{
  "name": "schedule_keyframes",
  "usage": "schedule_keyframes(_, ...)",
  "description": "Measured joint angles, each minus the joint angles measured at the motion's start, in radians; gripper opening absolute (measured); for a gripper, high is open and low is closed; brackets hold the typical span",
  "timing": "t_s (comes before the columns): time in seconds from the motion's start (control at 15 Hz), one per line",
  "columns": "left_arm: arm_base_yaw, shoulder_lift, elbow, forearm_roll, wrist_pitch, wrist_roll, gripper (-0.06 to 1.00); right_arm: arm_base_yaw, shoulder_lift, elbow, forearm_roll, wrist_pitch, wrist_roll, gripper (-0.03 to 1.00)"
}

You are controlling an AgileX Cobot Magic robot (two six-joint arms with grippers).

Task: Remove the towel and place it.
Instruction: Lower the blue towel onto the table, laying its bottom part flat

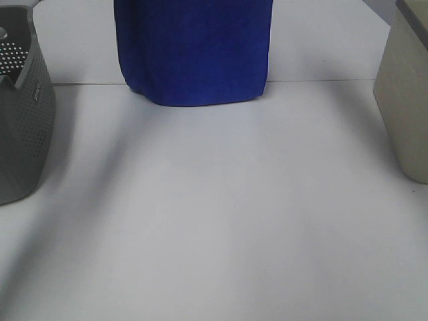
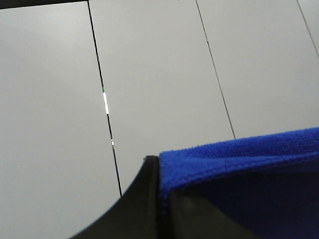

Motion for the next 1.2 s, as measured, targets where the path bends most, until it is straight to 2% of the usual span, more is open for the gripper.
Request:
schedule_keyframes(0.53,0.010,0.001,0.000,0.060,-0.044,-0.040,0.00,-0.015,0.002,0.000,-0.014,-0.119,-0.013,0.01)
schedule_keyframes(0.87,0.010,0.001,0.000,0.096,-0.029,-0.083,0.00,-0.019,0.002,0.000,-0.013,-0.104,-0.005,0.01)
schedule_keyframes(1.0,0.010,0.001,0.000,0.131,0.029,-0.123,0.00,-0.023,0.002,0.000,-0.010,-0.039,0.004,0.01)
schedule_keyframes(1.2,0.000,-0.040,0.000,0.142,0.323,-0.143,0.00,-0.023,-0.021,0.000,0.063,0.159,0.058,0.01)
